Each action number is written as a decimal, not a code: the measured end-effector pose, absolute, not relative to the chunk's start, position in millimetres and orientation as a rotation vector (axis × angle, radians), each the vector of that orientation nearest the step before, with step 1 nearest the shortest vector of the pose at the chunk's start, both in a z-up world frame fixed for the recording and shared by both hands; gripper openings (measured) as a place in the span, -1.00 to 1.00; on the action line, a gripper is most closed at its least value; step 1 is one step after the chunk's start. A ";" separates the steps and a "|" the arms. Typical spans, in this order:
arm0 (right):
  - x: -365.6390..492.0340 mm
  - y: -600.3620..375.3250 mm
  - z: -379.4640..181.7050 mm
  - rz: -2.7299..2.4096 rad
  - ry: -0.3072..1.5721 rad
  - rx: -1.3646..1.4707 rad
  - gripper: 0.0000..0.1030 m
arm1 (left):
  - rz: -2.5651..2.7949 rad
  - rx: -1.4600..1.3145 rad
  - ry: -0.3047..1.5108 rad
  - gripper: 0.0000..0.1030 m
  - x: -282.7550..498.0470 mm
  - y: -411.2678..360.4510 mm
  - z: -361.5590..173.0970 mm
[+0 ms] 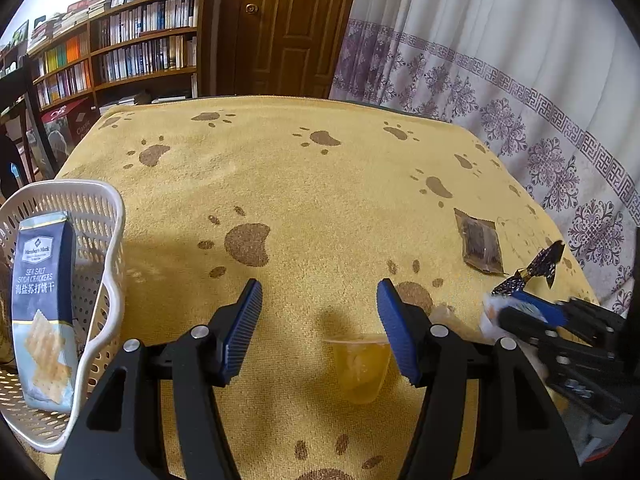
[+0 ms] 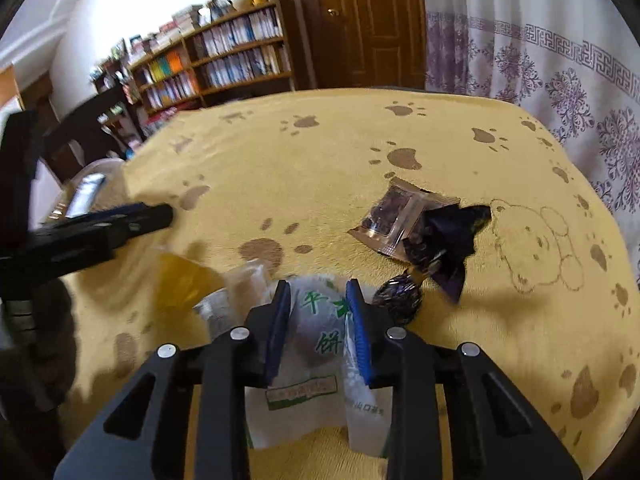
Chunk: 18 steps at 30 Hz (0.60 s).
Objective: Organize snacks
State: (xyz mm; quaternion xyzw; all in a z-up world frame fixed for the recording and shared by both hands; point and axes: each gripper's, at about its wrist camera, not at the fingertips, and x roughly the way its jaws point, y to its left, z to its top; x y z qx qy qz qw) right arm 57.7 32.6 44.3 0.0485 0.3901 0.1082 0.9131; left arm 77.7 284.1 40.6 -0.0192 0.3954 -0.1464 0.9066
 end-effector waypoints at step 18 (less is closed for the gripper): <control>18.6 37.1 29.0 0.239 0.854 -0.007 -0.14 | -0.301 -0.040 0.815 0.19 78.0 283.7 40.1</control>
